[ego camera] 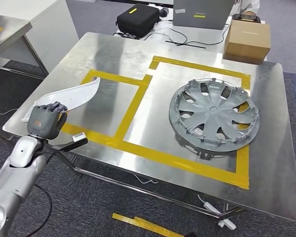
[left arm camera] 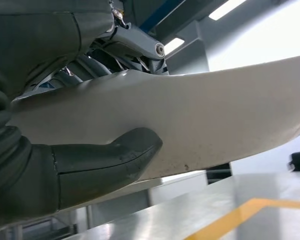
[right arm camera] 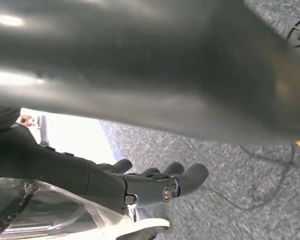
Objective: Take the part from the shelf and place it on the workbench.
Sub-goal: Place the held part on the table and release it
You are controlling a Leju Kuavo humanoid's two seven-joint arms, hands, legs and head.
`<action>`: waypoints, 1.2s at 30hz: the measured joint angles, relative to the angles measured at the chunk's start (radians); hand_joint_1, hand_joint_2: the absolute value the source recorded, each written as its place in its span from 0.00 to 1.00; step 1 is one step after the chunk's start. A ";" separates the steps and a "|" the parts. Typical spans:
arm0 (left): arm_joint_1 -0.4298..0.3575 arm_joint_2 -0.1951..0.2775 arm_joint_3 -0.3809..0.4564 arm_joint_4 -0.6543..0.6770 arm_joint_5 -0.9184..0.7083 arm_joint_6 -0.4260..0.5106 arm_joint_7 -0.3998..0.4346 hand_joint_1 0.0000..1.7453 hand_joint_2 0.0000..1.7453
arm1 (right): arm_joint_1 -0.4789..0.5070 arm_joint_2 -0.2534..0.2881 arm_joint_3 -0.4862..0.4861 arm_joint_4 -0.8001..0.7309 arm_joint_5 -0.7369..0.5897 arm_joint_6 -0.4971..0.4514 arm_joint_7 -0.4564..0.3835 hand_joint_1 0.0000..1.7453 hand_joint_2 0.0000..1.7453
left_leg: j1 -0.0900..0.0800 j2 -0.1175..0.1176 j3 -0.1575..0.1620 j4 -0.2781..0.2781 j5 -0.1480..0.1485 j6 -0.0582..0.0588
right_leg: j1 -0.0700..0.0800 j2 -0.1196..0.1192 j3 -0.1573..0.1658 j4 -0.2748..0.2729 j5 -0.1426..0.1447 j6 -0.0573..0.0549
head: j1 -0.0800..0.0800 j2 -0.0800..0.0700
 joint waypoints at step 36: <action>0.014 -0.142 0.092 -0.082 0.058 0.005 -0.135 0.00 0.75 | 0.009 -0.002 -0.005 0.001 -0.015 0.005 0.001 0.00 0.00 | 0.000 0.002 -0.084 0.215 -0.119 -0.016 | -0.005 -0.002 0.017 -0.015 0.004 -0.024 | -0.006 0.000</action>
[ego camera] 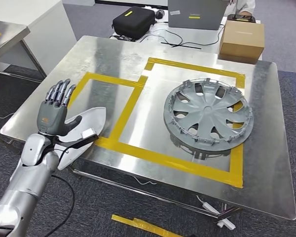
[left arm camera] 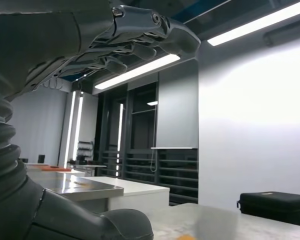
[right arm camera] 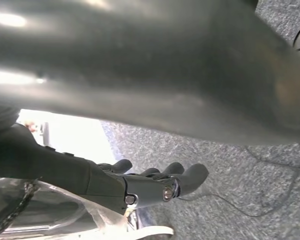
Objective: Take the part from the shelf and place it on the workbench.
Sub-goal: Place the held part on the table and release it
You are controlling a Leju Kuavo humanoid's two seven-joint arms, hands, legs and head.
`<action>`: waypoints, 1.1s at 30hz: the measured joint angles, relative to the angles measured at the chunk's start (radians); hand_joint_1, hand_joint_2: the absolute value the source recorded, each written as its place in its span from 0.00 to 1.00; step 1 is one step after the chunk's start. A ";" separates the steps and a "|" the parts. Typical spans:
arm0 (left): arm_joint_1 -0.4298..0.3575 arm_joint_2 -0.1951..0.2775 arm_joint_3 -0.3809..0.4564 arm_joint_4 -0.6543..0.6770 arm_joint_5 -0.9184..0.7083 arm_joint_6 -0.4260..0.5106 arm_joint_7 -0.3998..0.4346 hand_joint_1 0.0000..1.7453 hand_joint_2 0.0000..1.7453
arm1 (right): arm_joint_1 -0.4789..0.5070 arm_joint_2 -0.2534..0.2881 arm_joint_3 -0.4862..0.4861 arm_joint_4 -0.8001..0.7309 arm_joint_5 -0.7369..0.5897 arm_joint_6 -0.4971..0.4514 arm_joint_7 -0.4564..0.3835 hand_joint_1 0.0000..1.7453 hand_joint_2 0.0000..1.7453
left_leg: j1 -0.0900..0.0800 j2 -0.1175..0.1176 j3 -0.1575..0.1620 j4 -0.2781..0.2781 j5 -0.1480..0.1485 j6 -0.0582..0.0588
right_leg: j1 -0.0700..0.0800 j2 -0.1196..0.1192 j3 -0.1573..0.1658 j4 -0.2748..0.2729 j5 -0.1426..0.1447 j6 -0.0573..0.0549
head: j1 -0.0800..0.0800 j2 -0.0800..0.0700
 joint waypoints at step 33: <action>0.045 0.046 -0.025 -0.109 -0.014 0.000 -0.087 0.00 0.00 | -0.003 -0.009 -0.003 0.008 0.020 0.045 -0.003 0.00 0.00 | 0.000 0.002 0.003 0.046 -0.043 -0.002 | 0.004 -0.003 -0.032 0.007 0.029 -0.005 | -0.003 0.000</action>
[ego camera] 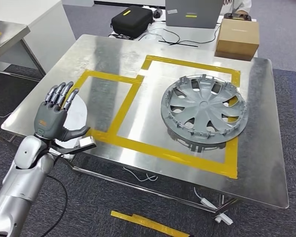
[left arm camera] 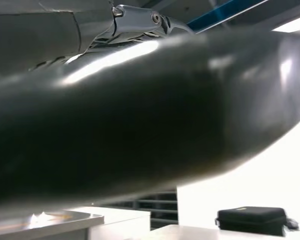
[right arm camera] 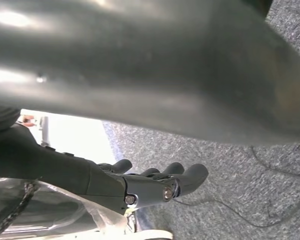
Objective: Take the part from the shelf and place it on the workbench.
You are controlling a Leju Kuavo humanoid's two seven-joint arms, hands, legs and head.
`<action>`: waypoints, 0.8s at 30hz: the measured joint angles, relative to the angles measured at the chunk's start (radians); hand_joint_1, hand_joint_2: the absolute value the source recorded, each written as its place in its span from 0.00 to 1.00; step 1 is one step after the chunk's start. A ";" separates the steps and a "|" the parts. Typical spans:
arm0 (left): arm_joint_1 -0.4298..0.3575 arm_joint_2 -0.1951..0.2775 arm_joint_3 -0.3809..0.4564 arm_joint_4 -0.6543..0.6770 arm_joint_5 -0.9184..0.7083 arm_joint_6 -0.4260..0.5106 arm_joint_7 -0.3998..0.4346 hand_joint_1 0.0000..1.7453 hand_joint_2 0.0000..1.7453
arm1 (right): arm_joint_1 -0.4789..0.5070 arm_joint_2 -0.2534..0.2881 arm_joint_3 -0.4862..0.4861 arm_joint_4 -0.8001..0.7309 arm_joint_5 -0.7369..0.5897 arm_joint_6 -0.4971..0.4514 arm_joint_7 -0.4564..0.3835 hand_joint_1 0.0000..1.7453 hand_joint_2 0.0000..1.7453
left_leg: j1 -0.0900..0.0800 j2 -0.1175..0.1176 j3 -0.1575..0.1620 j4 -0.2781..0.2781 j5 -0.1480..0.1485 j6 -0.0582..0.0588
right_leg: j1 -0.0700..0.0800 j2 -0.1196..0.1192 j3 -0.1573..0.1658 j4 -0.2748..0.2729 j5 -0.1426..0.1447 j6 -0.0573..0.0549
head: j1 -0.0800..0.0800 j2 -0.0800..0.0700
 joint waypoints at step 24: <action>0.138 -0.057 0.202 -0.195 0.016 0.000 -0.165 0.00 0.00 | 0.007 0.003 0.000 0.003 0.010 0.017 -0.002 0.00 0.00 | -0.008 0.009 0.018 -0.273 0.259 0.025 | -0.001 0.003 0.136 -0.028 -0.104 0.037 | 0.009 0.000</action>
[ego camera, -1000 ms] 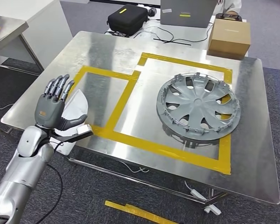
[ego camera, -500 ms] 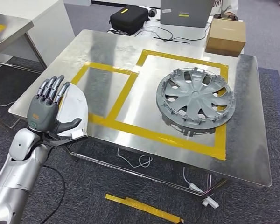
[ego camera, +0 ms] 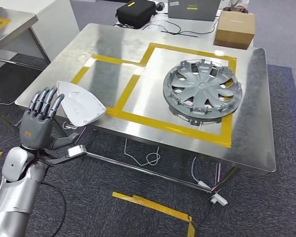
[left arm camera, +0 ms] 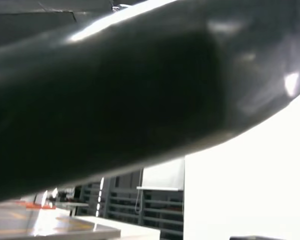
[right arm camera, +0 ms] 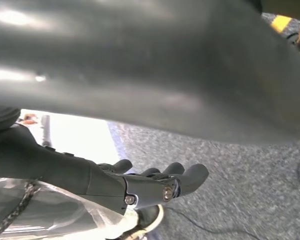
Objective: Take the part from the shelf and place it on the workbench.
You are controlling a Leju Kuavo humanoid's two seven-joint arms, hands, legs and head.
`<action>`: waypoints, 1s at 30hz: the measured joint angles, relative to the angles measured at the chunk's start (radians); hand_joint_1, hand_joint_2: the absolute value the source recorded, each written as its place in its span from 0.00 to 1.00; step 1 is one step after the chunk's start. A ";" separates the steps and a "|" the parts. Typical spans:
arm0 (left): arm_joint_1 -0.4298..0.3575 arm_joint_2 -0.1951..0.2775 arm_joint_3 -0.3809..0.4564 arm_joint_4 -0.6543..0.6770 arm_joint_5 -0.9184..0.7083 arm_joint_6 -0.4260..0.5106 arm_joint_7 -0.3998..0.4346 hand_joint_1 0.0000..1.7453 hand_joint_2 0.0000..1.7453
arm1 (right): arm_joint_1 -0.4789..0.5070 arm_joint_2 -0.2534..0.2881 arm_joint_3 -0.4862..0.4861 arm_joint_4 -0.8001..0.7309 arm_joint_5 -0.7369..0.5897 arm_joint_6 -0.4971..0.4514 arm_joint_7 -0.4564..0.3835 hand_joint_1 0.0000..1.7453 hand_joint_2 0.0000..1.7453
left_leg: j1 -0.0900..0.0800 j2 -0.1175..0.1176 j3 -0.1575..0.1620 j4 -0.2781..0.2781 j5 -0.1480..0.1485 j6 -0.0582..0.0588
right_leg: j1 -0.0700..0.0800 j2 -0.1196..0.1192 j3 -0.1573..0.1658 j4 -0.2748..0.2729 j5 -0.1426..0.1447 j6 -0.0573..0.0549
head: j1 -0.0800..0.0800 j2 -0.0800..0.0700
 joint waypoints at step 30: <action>0.034 -0.098 0.123 -0.045 0.023 0.000 -0.006 0.00 0.00 | -0.015 -0.006 0.008 0.002 0.028 0.021 -0.001 0.00 0.00 | -0.012 0.001 0.012 -0.018 0.008 0.017 | 0.012 -0.001 0.035 -0.031 -0.001 -0.008 | 0.004 0.000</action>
